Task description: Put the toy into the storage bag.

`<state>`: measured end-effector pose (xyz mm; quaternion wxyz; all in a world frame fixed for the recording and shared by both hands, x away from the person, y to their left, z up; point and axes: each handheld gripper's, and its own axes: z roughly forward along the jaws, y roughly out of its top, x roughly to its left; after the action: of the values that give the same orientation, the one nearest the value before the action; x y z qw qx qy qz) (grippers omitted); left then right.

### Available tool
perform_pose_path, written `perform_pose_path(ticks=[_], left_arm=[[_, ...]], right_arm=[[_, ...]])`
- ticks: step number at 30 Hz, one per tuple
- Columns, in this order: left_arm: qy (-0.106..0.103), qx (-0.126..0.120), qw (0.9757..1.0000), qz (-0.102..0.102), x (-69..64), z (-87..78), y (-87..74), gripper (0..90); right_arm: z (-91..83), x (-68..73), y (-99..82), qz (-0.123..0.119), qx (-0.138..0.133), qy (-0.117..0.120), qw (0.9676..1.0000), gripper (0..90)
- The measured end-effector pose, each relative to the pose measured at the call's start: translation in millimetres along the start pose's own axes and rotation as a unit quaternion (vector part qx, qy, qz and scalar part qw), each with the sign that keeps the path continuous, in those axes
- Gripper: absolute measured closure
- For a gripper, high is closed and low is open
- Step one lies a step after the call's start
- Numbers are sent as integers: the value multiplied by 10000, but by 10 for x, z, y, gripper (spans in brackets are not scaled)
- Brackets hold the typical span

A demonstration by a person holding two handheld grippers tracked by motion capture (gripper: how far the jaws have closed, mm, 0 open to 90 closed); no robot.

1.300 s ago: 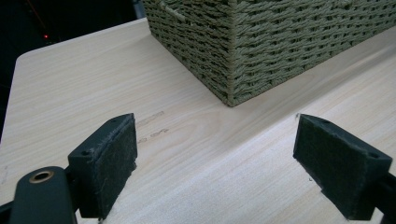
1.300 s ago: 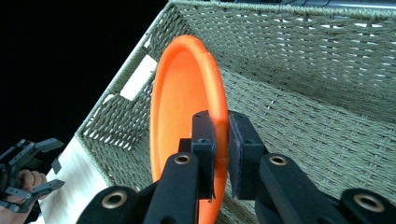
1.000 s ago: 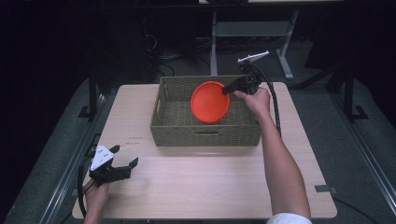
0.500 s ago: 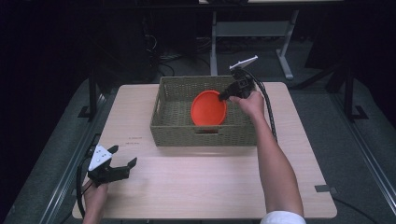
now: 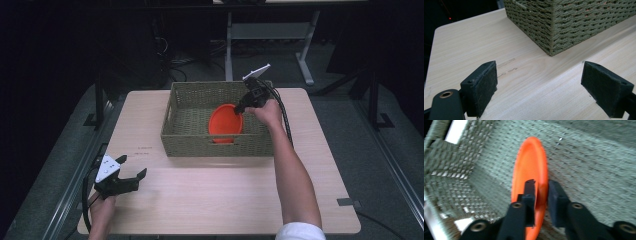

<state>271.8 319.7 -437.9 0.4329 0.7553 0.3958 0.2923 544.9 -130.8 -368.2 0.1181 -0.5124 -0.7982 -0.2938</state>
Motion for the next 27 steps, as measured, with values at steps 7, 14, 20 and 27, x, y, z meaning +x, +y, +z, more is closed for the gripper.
perform_pose_path(ticks=[7,14,20,27], left_arm=[[-37,-33,10000,79,-30,-3,19,130],[-76,1,9999,91,-26,7,10,130],[-37,-29,10000,3,-9,-4,2,130],[-54,3,10000,57,-32,-8,7,130]], right_arm=[[-28,16,-29,12,157,-179,9997,640],[-46,27,-47,5,182,-251,9995,622],[-54,-11,-76,-50,249,-542,9982,611],[-104,-52,-157,117,10,-309,9995,605]])
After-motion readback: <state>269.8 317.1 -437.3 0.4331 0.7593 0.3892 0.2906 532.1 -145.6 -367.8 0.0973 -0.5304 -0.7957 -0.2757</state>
